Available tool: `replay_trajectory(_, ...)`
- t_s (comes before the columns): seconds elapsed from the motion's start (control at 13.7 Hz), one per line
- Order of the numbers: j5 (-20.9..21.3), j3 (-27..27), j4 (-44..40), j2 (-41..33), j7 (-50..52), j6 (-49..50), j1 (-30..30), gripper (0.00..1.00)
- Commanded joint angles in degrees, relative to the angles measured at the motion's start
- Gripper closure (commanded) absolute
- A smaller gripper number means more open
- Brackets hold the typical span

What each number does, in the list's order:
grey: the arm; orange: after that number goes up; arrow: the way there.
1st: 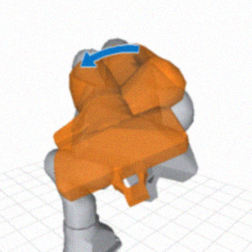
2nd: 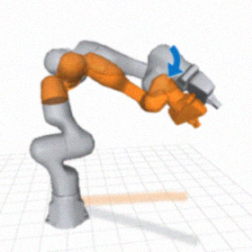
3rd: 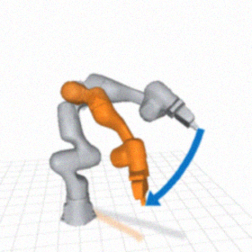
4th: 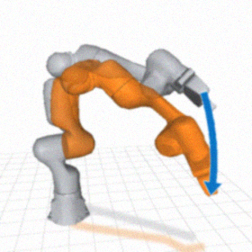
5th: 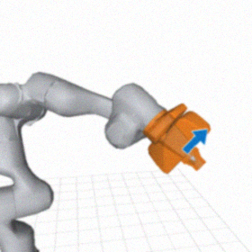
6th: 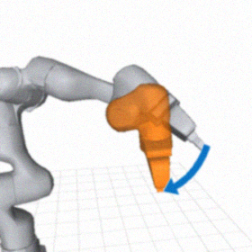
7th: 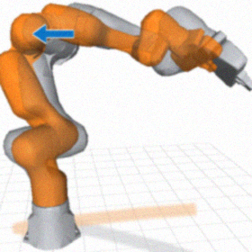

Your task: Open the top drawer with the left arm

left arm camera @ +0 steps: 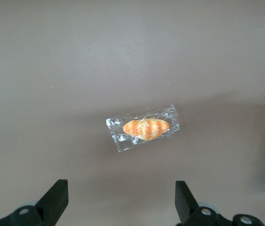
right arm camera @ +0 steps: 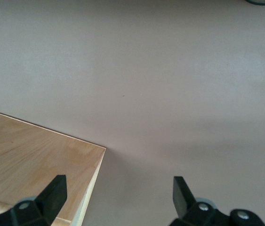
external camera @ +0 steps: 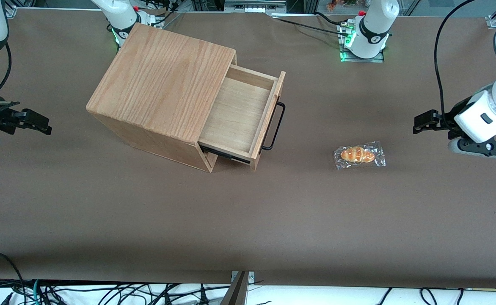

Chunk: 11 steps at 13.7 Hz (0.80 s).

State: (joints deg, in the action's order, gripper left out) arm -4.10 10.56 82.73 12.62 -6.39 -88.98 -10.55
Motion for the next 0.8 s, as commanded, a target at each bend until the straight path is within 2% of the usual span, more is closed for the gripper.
replay_trajectory(0.0,1.3,2.8,1.0,-0.4,-5.0,-0.6,0.3,0.0)
replay_trajectory(0.29,1.1,3.7,1.8,0.0,-5.4,-4.4,0.4,0.0)
replay_trajectory(0.73,0.5,3.7,2.0,0.0,-4.5,-4.8,0.9,0.0)
